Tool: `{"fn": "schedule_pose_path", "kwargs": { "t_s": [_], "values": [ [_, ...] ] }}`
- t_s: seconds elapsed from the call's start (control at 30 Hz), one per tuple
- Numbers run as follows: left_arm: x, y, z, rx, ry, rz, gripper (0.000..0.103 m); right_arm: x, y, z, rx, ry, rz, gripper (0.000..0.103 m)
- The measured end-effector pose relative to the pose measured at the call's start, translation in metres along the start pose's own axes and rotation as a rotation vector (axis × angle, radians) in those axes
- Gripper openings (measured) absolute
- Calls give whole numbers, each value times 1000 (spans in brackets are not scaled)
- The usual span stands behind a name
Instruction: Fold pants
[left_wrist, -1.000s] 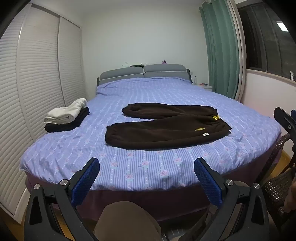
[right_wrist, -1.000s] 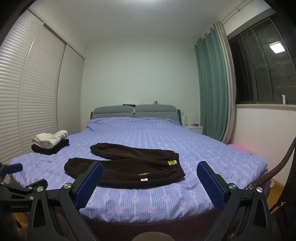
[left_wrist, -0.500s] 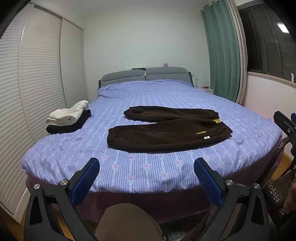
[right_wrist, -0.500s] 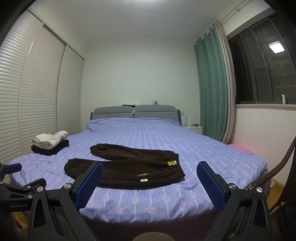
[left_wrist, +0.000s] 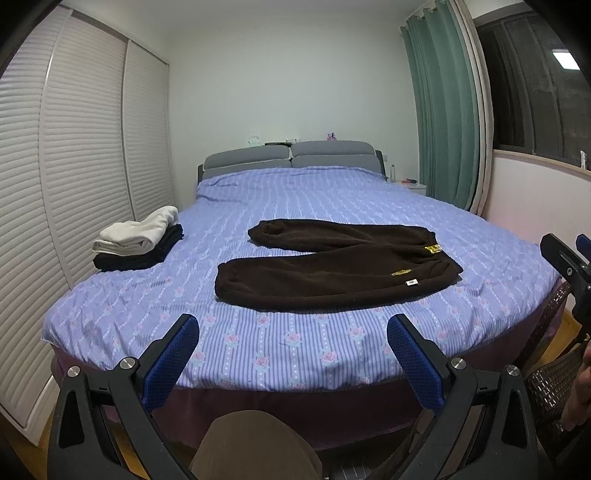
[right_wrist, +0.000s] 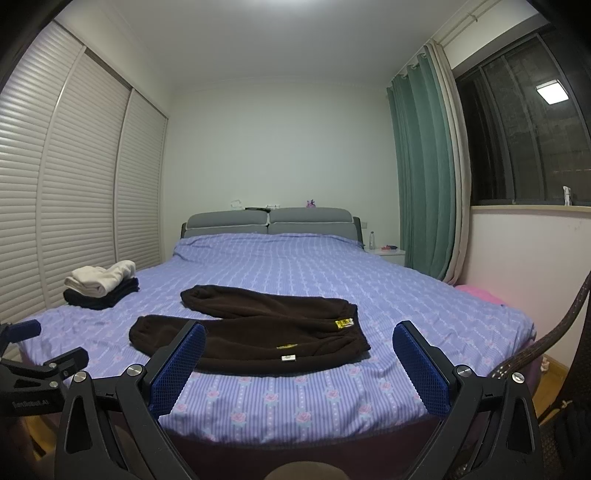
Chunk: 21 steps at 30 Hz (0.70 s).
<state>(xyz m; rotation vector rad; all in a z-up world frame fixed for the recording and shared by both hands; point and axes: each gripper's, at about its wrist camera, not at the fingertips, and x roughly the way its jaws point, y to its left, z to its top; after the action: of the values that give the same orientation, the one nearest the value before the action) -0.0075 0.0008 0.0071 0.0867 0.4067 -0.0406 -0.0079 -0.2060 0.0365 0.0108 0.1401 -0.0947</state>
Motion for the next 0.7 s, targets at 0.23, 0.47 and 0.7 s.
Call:
{"fn": "schedule_pose_path", "kwargs": {
  "t_s": [0.23, 0.47, 0.7],
  "values": [
    [-5, -1, 0, 1, -23, 6, 103, 0, 1, 0, -1, 5, 4, 103],
    [-7, 2, 1, -2, -36, 11, 103, 1, 0, 0, 3, 10, 5, 103],
    [-8, 2, 0, 0, -40, 13, 103, 3, -1, 0, 6, 13, 5, 103]
  ]
}}
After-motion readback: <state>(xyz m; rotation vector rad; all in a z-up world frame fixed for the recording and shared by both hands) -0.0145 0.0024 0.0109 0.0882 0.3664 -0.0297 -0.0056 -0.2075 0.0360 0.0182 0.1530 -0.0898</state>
